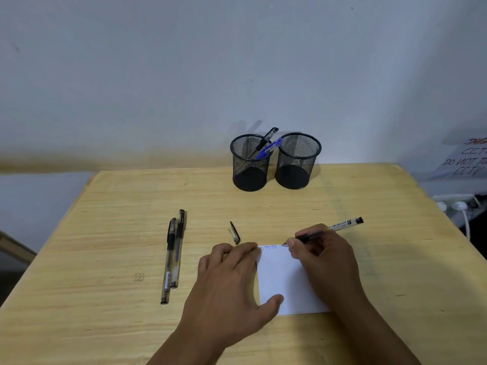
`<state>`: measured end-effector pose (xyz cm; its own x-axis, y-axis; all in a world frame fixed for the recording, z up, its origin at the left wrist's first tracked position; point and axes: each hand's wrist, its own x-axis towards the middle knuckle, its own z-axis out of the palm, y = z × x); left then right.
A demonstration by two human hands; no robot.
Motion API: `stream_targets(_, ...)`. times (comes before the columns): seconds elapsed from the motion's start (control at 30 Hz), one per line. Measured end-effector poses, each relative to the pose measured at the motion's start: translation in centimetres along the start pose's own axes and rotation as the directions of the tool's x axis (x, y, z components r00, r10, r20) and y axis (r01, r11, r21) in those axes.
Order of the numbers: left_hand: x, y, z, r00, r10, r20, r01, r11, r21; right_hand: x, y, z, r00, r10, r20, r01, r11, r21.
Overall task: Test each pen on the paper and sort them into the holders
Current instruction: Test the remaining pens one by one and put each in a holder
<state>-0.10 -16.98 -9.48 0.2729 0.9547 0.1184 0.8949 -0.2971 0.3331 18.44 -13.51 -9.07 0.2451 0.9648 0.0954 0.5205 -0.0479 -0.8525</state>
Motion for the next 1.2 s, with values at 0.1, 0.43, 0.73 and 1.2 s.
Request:
stream_targets(0.1, 0.1, 0.0, 0.1, 1.0, -0.006, 0.002, 0.006, 1.0, -0.012, 0.0, 0.1, 0.0, 1.0, 0.012, 0.002, -0.012, 1.0, 0.002)
stream_targets(0.43, 0.1, 0.0, 0.0, 1.0, -0.017, 0.01, 0.017, 0.999, -0.044, -0.6, -0.2, 0.9, 0.998, -0.049, -0.038, 0.049, 0.999, -0.011)
stream_targets(0.73, 0.1, -0.1, 0.1, 1.0, -0.027, 0.015, 0.028, 0.999, -0.033, -0.7, 0.0, 1.2, 0.994, -0.076, -0.074, 0.071, 0.995, -0.075)
stream_targets(1.2, 0.2, 0.0, -0.1, 0.999, -0.036, 0.036, 0.037, 0.998, -0.044, -0.6, -0.3, 0.9, 0.999, -0.02, -0.025, 0.019, 0.999, -0.032)
